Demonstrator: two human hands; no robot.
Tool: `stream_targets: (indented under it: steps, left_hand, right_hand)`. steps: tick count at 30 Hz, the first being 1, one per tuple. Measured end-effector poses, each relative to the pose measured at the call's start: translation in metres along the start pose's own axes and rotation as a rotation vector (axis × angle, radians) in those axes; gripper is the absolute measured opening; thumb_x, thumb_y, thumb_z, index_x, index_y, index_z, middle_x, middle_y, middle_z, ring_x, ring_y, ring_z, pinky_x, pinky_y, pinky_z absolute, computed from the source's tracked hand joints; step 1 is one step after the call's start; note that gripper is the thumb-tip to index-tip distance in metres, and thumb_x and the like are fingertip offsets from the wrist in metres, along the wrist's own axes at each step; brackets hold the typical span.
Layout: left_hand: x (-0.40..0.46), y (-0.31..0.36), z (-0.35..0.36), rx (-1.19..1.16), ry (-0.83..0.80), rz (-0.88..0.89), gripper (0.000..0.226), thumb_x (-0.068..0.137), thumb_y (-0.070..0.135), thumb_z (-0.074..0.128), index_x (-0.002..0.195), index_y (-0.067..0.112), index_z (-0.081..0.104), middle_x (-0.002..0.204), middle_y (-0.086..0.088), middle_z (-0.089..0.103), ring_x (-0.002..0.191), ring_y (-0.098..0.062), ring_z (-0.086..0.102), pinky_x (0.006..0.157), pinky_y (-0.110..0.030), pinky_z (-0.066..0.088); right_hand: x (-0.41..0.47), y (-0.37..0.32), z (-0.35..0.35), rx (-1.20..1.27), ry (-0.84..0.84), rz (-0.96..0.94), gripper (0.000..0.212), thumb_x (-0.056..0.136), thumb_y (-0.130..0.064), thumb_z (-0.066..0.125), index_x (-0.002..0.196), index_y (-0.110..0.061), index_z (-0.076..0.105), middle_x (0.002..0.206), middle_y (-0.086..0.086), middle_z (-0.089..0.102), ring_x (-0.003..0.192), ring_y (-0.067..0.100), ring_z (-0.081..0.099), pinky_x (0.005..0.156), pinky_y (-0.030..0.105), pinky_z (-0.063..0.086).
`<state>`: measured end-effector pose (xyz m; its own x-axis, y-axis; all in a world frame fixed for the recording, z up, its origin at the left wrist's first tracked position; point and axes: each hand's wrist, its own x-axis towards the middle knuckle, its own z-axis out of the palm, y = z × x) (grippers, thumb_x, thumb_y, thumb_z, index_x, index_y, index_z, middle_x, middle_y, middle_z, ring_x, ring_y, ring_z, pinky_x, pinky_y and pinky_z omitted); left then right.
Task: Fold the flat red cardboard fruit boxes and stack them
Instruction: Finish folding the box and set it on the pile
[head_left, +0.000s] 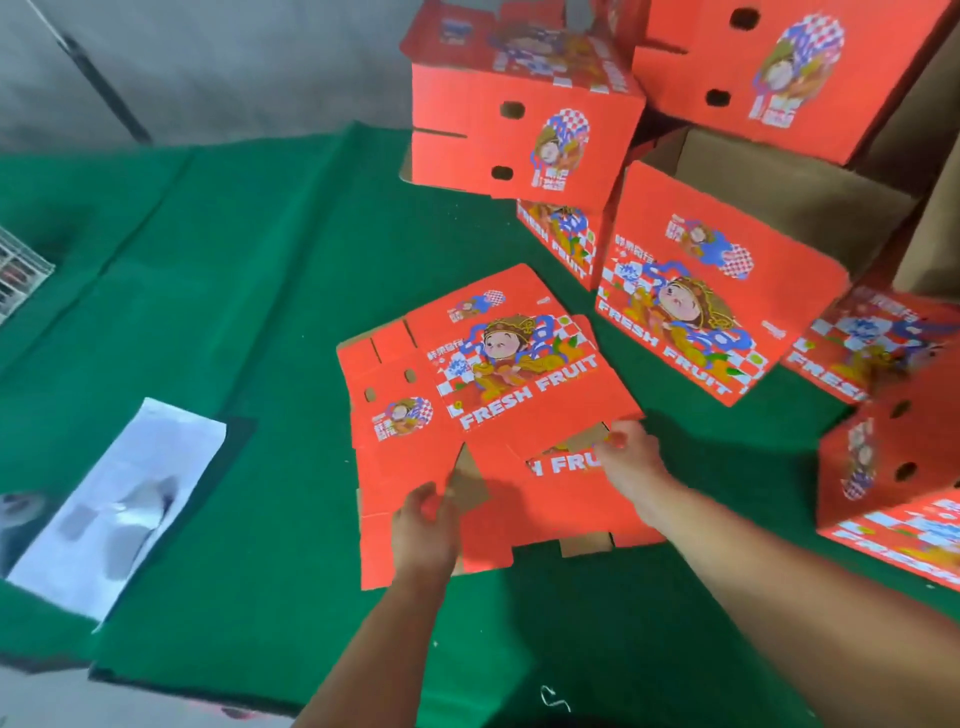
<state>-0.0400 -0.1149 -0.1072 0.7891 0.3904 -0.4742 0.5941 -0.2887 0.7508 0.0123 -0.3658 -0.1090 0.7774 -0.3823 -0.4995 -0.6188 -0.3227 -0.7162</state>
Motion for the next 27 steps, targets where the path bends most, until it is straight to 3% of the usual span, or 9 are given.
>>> stream_targets:
  steps: [3,6,9,11,14,17,19,23,27]
  left_hand:
    - [0.031,0.002,-0.017,0.194,0.043,-0.13,0.061,0.097,0.026,0.06,0.155,0.021,0.044,0.155,-0.017,0.043,0.14,-0.039,0.042,0.119,-0.045,0.033]
    - [0.059,0.007,-0.023,0.266,0.042,-0.201,0.068,0.093,0.027,0.06,0.157,0.03,0.037,0.164,-0.009,0.025,0.145,-0.037,0.026,0.121,-0.042,0.024]
    - [0.083,0.015,-0.023,0.268,-0.013,-0.165,0.092,0.07,0.046,0.054,0.158,0.032,0.03,0.163,-0.01,0.022,0.145,-0.038,0.023,0.12,-0.047,0.024]
    - [0.096,0.019,-0.026,0.263,0.002,-0.183,0.102,0.058,0.049,0.046,0.157,0.032,0.029,0.161,-0.013,0.024,0.145,-0.04,0.024,0.119,-0.05,0.026]
    - [0.114,0.012,-0.04,0.335,0.042,-0.235,0.092,0.071,0.05,0.055,0.156,0.021,0.033,0.15,-0.025,0.034,0.138,-0.045,0.035,0.116,-0.051,0.033]
    - [0.125,0.006,-0.051,0.334,0.086,-0.227,0.07,0.089,0.045,0.063,0.152,0.023,0.043,0.142,-0.029,0.041,0.129,-0.049,0.043,0.111,-0.051,0.038]
    - [0.123,0.009,-0.053,0.299,0.109,-0.202,0.068,0.085,0.051,0.057,0.148,0.028,0.049,0.14,-0.028,0.042,0.126,-0.049,0.043,0.108,-0.051,0.038]
    - [0.099,0.022,-0.046,0.204,0.143,-0.203,0.081,0.071,0.056,0.042,0.148,0.03,0.049,0.142,-0.027,0.04,0.127,-0.048,0.041,0.105,-0.051,0.037]
    - [0.08,0.036,-0.032,0.083,0.111,-0.186,0.077,0.078,0.054,0.037,0.147,0.024,0.054,0.144,-0.028,0.046,0.128,-0.045,0.043,0.104,-0.047,0.037]
  right_hand:
    - [0.021,-0.015,-0.006,-0.115,0.121,0.07,0.032,0.09,-0.034,0.068,0.117,-0.018,0.061,0.12,0.011,0.053,0.112,0.04,0.06,0.098,0.047,0.052]
    - [0.031,-0.023,-0.01,-0.096,0.002,0.177,0.078,0.092,-0.04,0.068,0.158,-0.024,0.031,0.156,0.011,0.042,0.14,0.037,0.044,0.114,0.05,0.041]
    - [0.026,-0.024,-0.012,0.07,-0.059,0.2,0.09,0.093,-0.032,0.07,0.164,-0.024,0.015,0.151,0.01,0.047,0.121,0.028,0.056,0.096,0.042,0.052]
    - [0.027,-0.023,-0.019,0.105,-0.098,0.216,0.085,0.096,-0.022,0.068,0.164,-0.02,0.017,0.144,0.009,0.051,0.108,0.022,0.061,0.083,0.032,0.049]
    - [0.028,-0.02,-0.025,0.118,-0.093,0.231,0.06,0.099,-0.023,0.064,0.154,-0.016,0.042,0.147,0.009,0.051,0.124,0.026,0.056,0.11,0.042,0.042]
    - [0.024,-0.021,-0.02,0.167,-0.004,0.159,0.011,0.1,-0.019,0.061,0.108,-0.023,0.068,0.126,0.007,0.066,0.099,0.015,0.062,0.097,0.039,0.049]
    - [0.021,-0.019,-0.018,0.151,0.045,0.117,0.01,0.101,-0.019,0.057,0.1,-0.025,0.065,0.117,0.007,0.069,0.092,0.017,0.062,0.092,0.041,0.051]
    - [0.01,-0.016,-0.031,0.178,0.1,0.088,0.023,0.103,-0.021,0.054,0.126,-0.019,0.057,0.115,0.004,0.067,0.101,0.025,0.064,0.092,0.045,0.054]
    - [0.001,-0.022,-0.056,0.223,0.151,-0.013,0.013,0.103,-0.019,0.051,0.115,-0.021,0.056,0.106,0.008,0.07,0.097,0.031,0.068,0.073,0.035,0.047]
